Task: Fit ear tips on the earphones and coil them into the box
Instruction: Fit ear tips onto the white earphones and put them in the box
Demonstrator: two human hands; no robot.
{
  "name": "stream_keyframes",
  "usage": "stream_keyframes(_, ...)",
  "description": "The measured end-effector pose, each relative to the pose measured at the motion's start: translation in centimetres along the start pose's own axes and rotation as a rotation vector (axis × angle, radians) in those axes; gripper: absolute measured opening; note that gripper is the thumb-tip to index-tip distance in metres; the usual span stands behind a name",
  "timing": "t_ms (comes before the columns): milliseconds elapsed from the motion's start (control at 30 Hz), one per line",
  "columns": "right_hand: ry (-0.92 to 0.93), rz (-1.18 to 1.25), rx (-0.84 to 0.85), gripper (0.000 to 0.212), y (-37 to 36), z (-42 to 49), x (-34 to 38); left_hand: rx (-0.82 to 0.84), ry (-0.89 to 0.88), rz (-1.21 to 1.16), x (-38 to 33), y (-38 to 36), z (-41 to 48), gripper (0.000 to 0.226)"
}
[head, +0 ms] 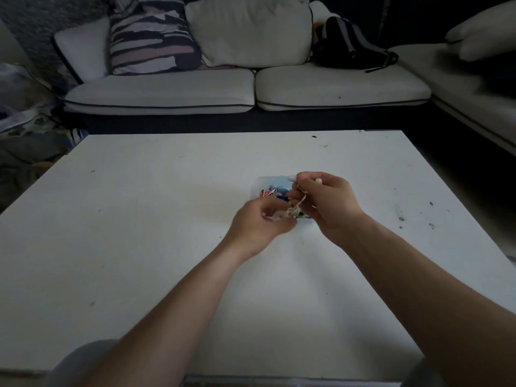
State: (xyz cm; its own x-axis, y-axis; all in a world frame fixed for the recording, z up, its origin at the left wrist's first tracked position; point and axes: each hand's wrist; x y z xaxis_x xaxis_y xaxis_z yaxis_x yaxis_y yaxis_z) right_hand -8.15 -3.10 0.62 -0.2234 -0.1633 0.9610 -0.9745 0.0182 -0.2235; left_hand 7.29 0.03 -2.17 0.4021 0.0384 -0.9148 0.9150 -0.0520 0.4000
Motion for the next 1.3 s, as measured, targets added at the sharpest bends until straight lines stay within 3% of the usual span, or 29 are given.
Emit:
stream_keyframes(133, 0.048, -0.15, -0.091, 0.012, 0.9, 2.5, 0.1, -0.159, -0.196, 0.34, -0.7, 0.0, 3.2, 0.023)
stream_keyframes(267, 0.081, -0.535, -0.072, 0.014, 1.3, 5.0, -0.1, -0.054, -0.189, 0.582, -0.1, -0.3, 5.8, 0.046)
stream_keyframes(367, 0.12, -0.922, 0.041, 0.033, 1.2, 5.9, 0.1, 0.043, -0.125, 0.588, 0.3, -0.1, 6.4, 0.066)
stream_keyframes(433, 0.116, -0.956, 0.062, 0.04, 1.4, 6.1, 0.3, 0.0, -0.138, 0.55, 0.6, 0.4, 6.2, 0.069)
stream_keyframes(500, 0.123, -0.926, 0.044, 0.036, 2.0, 5.8, 0.5, -0.038, -0.16, 0.529, 1.1, 0.9, 5.9, 0.065)
stream_keyframes(600, 0.155, -0.833, 0.01, 0.028, 3.2, 5.2, 0.3, -0.047, -0.199, 0.514, 2.4, 1.4, 5.4, 0.04)
stream_keyframes(667, 0.217, -0.892, 0.013, 0.027, 3.9, 4.4, -0.2, -0.039, -0.2, 0.514, 3.2, 1.5, 5.1, 0.032)
stream_keyframes(833, 0.254, -1.064, 0.142, 0.016, 3.9, 3.0, -1.8, -0.106, -0.19, 0.565, 3.0, 0.3, 5.2, 0.032)
stream_keyframes(933, 0.235, -1.22, 0.232, 0.027, 3.3, 2.8, -2.3, -0.11, -0.105, 0.62, 2.1, -0.8, 5.7, 0.034)
stream_keyframes(1000, 0.277, -1.293, 0.205, 0.033, 3.0, 3.1, -2.3, -0.141, -0.063, 0.659, 1.7, -1.1, 6.2, 0.036)
stream_keyframes(1167, 0.28, -1.291, 0.154, 0.013, 2.7, 5.2, -2.2, -0.179, -0.04, 0.678, 1.1, -1.4, 7.6, 0.041)
stream_keyframes(1300, 0.206, -1.357, 0.188, 0.019, 1.9, 6.5, -2.6, -0.167, -0.085, 0.698, 1.6, -0.5, 8.5, 0.01)
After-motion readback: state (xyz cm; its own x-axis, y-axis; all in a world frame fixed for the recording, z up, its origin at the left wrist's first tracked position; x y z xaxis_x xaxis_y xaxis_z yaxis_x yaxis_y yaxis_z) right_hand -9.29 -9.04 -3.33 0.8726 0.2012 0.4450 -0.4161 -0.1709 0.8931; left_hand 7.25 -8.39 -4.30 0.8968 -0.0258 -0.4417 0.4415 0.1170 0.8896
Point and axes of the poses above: each hand's wrist, its own z-axis towards the middle knuckle, its own y-axis out of the back of the hand, x = y × z, and after that the axes turned 1 degree about y, right-handed
